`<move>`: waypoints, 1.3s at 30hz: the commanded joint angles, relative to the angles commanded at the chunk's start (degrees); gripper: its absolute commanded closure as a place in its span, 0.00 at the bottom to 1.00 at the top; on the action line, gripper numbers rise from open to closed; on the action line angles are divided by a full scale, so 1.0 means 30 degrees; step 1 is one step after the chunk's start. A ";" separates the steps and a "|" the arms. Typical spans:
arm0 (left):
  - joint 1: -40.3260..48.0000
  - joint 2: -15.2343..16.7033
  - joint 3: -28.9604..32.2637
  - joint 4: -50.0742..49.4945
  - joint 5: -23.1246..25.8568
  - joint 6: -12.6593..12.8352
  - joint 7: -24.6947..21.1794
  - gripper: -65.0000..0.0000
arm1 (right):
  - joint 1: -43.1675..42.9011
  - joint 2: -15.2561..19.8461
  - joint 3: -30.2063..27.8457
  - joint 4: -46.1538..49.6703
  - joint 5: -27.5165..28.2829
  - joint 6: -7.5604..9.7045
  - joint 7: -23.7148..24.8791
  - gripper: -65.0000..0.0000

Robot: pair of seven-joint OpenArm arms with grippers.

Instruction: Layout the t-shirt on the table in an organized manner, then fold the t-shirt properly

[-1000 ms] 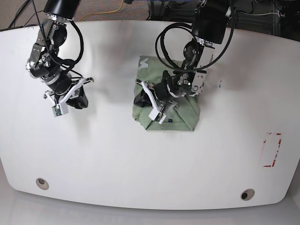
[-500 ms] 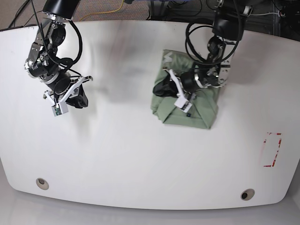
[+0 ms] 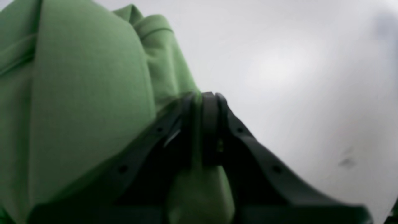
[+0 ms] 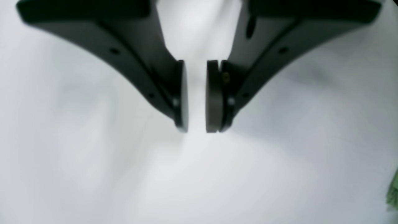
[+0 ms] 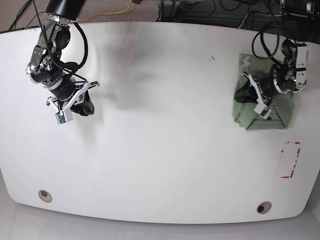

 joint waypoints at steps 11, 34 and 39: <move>-0.0586 -0.2608 -0.0029 -0.2022 -0.0088 0.0000 -0.1612 0.94 | -0.0117 0.0000 0.0000 0.0029 -0.0029 0.0000 0.0000 0.84; 0.1143 -0.3458 -0.5480 0.2110 -0.0088 0.0000 0.2432 0.94 | 0.0410 0.0029 -0.0029 0.0938 -0.0088 -0.0059 -0.0029 0.84; 0.0322 -0.1993 -0.7033 0.4952 0.0029 0.0000 0.3575 0.94 | 0.1260 0.0029 -0.0469 0.0821 -0.0147 -0.0117 -0.0029 0.84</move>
